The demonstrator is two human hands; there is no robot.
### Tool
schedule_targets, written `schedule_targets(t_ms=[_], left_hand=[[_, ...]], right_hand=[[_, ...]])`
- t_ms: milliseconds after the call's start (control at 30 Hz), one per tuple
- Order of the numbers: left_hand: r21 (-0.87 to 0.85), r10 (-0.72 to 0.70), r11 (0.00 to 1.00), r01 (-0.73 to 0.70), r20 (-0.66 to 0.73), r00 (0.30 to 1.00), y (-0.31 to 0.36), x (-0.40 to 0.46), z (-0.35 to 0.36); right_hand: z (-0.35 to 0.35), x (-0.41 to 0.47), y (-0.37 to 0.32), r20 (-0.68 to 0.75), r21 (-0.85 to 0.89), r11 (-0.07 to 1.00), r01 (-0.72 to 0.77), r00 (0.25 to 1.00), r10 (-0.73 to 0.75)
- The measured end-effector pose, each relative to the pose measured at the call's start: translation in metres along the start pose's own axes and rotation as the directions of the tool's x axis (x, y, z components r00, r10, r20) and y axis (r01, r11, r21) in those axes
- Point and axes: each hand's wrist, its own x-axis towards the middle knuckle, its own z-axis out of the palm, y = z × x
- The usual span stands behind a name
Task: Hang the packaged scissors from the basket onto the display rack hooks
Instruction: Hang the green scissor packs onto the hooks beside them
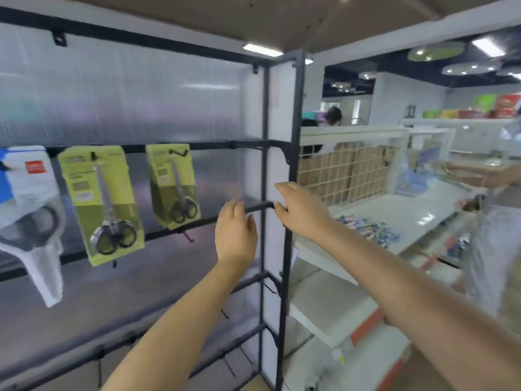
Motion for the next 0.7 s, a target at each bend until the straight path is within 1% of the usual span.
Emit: schedule_targets(t_ms=[167,300,400,500,600,700], left_hand=[[-0.108,0.03,0.994,-0.01,0.184,0.982,0.045,-0.05,0.044],[-0.151,0.098,0.987,-0.049,0.334,0.938,0.068,-0.096,0.091],[-0.125,0.134,0.989,-0.085,0.465,0.875,0.08,-0.132,0.126],[-0.101,0.169,0.986,-0.136,0.555,0.815,0.087,-0.174,0.152],[-0.117,0.21,0.977,-0.178,0.655,0.726,0.081,-0.216,0.176],[-0.083,0.165,0.984,-0.159,0.762,0.627,0.056,-0.266,0.205]], right_hand=[[0.0,-0.07,0.055,0.037,-0.01,0.99,-0.14,0.989,0.14],[0.009,-0.131,0.096,0.081,-0.002,0.961,-0.276,0.958,0.275],[0.02,-0.178,0.119,0.13,-0.014,0.927,-0.374,0.919,0.372],[0.041,-0.226,0.136,0.16,-0.01,0.892,-0.451,0.88,0.447],[0.074,-0.276,0.146,0.207,0.002,0.835,-0.55,0.817,0.537],[0.117,-0.33,0.15,0.3,0.014,0.771,-0.636,0.738,0.604]])
